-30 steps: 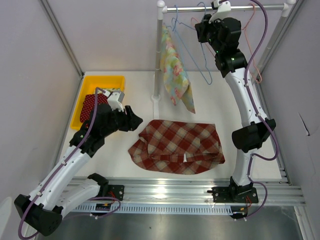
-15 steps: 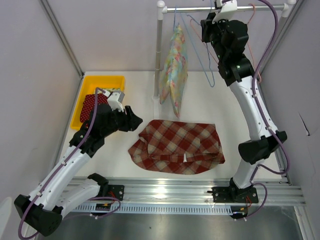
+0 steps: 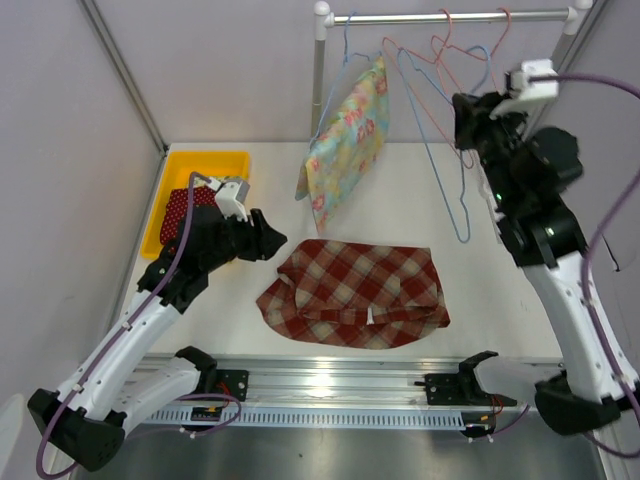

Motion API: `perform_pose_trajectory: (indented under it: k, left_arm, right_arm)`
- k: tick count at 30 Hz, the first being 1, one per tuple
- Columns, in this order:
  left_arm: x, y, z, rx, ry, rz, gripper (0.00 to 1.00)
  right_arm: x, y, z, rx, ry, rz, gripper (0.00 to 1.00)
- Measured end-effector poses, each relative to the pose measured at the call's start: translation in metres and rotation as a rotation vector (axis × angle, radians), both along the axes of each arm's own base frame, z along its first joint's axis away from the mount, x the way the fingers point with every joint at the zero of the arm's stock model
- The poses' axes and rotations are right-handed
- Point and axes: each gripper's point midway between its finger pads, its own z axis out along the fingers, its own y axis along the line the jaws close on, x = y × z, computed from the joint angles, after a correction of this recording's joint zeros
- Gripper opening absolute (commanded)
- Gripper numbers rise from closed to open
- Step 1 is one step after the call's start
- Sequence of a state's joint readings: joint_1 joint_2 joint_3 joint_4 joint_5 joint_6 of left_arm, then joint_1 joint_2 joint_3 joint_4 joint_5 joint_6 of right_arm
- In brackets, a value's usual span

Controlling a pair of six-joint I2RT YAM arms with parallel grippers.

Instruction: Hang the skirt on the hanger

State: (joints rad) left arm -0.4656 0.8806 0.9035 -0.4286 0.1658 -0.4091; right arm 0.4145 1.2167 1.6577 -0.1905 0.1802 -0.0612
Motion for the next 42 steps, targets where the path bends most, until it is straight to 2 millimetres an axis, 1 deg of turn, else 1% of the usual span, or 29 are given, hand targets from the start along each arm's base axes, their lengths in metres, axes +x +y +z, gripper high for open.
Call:
perform_pose_trajectory:
  k: [3,6,8,9,11,12,14,16,18,21,24,26,27,29,32,35,38,42]
  left_arm:
    - [0.001,-0.001,0.008,-0.009,-0.014,-0.004,0.54]
    - [0.001,-0.002,0.014,-0.015,-0.028,-0.005,0.54]
    - [0.001,-0.001,0.016,-0.017,-0.032,-0.005,0.54]
    - [0.0,-0.001,0.017,-0.019,-0.036,-0.003,0.54]
    - [-0.001,0.0,0.02,-0.022,-0.043,-0.002,0.54]
    - [-0.002,0.002,0.023,-0.023,-0.049,0.002,0.55]
    - [-0.005,0.006,0.029,-0.024,-0.064,0.018,0.55]
    - [-0.009,0.013,0.039,-0.028,-0.087,0.041,0.55]
    - [-0.015,0.023,0.055,-0.041,-0.129,0.078,0.56]
    - [-0.026,0.035,0.081,-0.075,-0.199,0.114,0.57]
    - [-0.037,0.043,0.102,-0.112,-0.254,0.131,0.56]
    - [-0.039,0.043,0.108,-0.13,-0.266,0.133,0.56]
    - [-0.039,0.043,0.106,-0.133,-0.258,0.132,0.55]
    - [-0.038,0.04,0.093,-0.132,-0.227,0.127,0.55]
    - [-0.038,0.034,0.057,-0.118,-0.144,0.112,0.55]
    - [-0.044,0.028,0.019,-0.105,-0.051,0.091,0.54]
    - [-0.053,0.02,-0.008,-0.1,0.015,0.058,0.54]
    - [-0.067,0.004,-0.034,-0.095,0.079,-0.004,0.53]
  right_arm:
    - [-0.054,-0.015,0.014,0.067,-0.046,0.049,0.0]
    - [-0.099,-0.019,0.022,0.119,-0.072,0.133,0.0]
    - [-0.124,-0.014,0.026,0.135,-0.077,0.215,0.0]
    - [-0.133,-0.008,0.024,0.137,-0.067,0.265,0.0]
    - [-0.146,0.007,0.01,0.132,-0.021,0.372,0.0]
    - [-0.149,0.014,0.001,0.128,0.008,0.412,0.0]
    - [-0.154,0.031,-0.029,0.126,0.101,0.507,0.0]
    - [-0.157,0.045,-0.067,0.128,0.211,0.583,0.0]
    - [-0.16,0.056,-0.106,0.141,0.318,0.64,0.0]
    - [-0.166,0.073,-0.157,0.176,0.462,0.719,0.0]
    - [-0.176,0.093,-0.199,0.198,0.583,0.799,0.0]
    - [-0.183,0.108,-0.219,0.194,0.638,0.845,0.0]
    - [-0.188,0.117,-0.23,0.189,0.665,0.874,0.0]
    - [-0.196,0.134,-0.246,0.188,0.696,0.929,0.0]
    - [-0.203,0.153,-0.272,0.193,0.73,0.975,0.0]
    - [-0.209,0.166,-0.297,0.194,0.763,0.991,0.0]
    - [-0.207,0.17,-0.317,0.196,0.764,0.977,0.0]
    - [-0.2,0.163,-0.346,0.221,0.768,0.921,0.0]
